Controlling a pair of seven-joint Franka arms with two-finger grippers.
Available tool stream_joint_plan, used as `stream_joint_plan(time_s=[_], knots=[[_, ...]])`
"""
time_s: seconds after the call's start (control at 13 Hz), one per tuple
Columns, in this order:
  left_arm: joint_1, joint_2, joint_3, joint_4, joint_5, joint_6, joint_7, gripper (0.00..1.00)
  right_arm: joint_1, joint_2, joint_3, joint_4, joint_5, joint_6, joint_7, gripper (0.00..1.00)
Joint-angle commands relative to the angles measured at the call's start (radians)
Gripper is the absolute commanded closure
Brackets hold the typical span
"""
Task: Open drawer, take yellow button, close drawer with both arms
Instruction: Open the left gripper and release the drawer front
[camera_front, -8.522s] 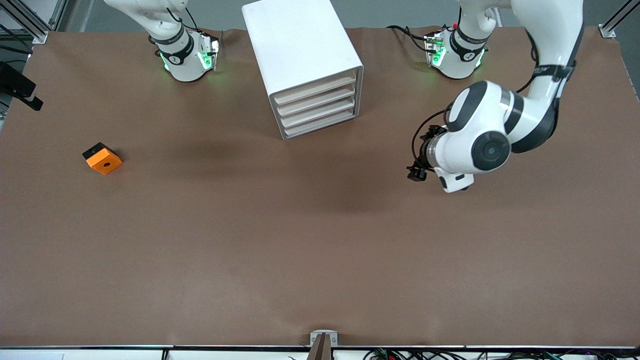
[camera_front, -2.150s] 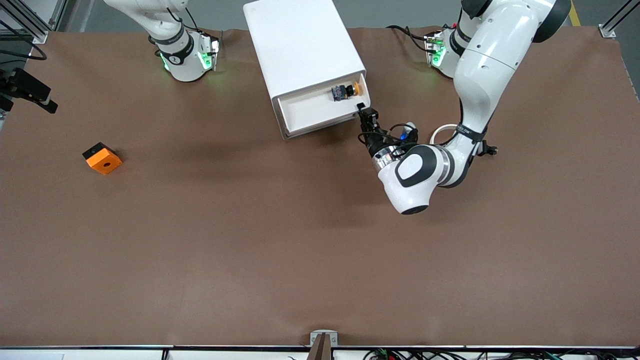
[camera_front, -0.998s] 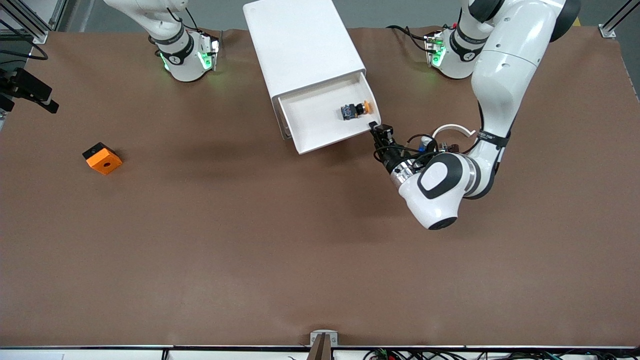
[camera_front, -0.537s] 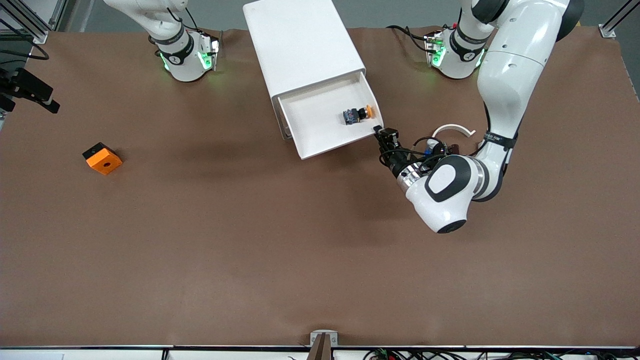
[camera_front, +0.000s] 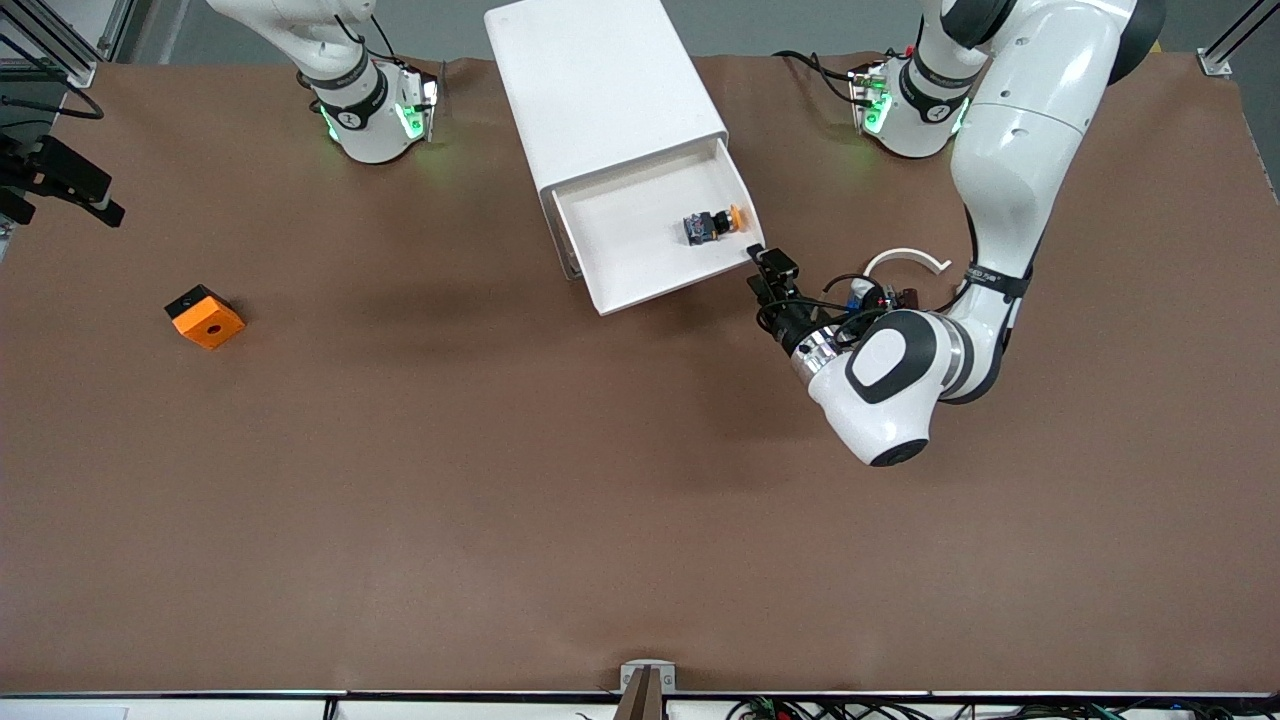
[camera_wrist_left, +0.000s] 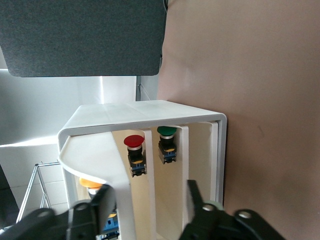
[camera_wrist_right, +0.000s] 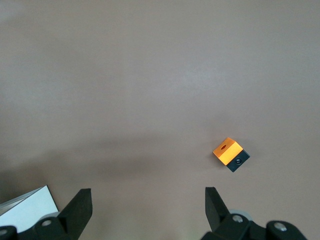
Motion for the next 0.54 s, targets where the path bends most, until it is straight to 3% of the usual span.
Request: stream_joint_plan(time_s=[0.0, 0.46], knots=[[-0.01, 0.008, 0.005, 0.028, 0.02, -0.013, -0.01, 0.0, 0.006, -0.006, -0.004, -0.003, -0.009, 0.007, -0.001, 0.0], [-0.013, -0.011, -0.004, 0.06, 0.021, -0.045, -0.011, 0.0, 0.006, -0.006, -0.002, -0.003, -0.01, 0.007, -0.001, 0.0]])
